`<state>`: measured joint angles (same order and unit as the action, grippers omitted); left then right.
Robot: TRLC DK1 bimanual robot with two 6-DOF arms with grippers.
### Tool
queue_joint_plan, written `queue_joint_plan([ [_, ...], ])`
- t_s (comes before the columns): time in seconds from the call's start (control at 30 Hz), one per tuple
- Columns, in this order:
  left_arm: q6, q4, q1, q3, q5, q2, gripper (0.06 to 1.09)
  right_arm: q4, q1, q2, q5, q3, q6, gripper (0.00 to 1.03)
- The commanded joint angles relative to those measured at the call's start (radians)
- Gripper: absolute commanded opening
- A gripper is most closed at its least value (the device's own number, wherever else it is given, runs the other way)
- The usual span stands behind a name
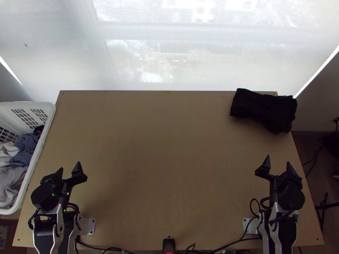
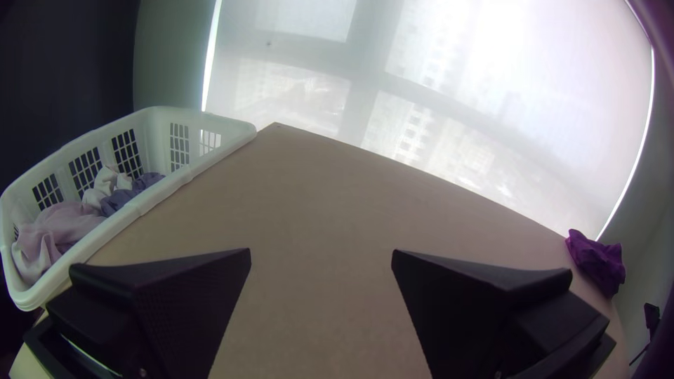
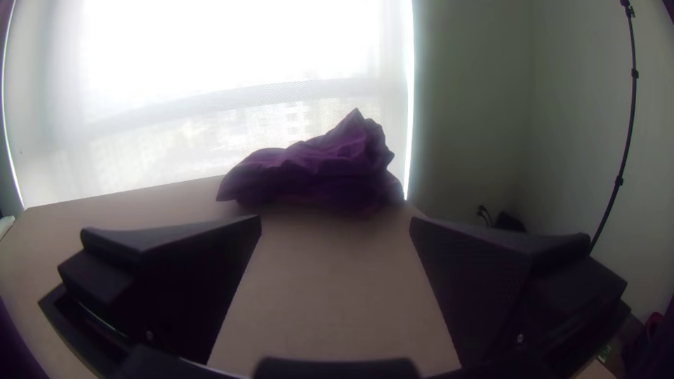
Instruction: Fold the t-shirt
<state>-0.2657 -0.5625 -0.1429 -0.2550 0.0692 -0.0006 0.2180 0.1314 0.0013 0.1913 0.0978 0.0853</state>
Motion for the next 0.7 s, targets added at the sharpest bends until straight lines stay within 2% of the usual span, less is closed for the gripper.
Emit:
queue_joint_plan([
  [0.0, -0.001, -0.002, -0.003, 0.002, 0.001, -0.002, 1.04, 0.000, 0.002, -0.001, -0.001, -0.003, 0.001, 0.99],
  [0.3, -0.001, -0.002, -0.003, 0.002, 0.001, -0.002, 1.04, 0.000, -0.009, -0.003, -0.001, -0.003, 0.001, 0.99],
  [0.47, -0.001, -0.002, -0.003, 0.002, 0.000, -0.002, 1.04, -0.037, -0.104, -0.006, 0.007, 0.000, -0.010, 0.99],
  [0.53, -0.001, -0.002, -0.003, 0.000, 0.000, -0.002, 1.04, -0.045, -0.101, -0.006, 0.013, 0.000, -0.052, 0.99],
  [0.67, -0.001, -0.002, -0.003, 0.002, 0.000, -0.002, 1.04, -0.095, -0.072, -0.006, 0.013, 0.003, -0.193, 0.99],
])
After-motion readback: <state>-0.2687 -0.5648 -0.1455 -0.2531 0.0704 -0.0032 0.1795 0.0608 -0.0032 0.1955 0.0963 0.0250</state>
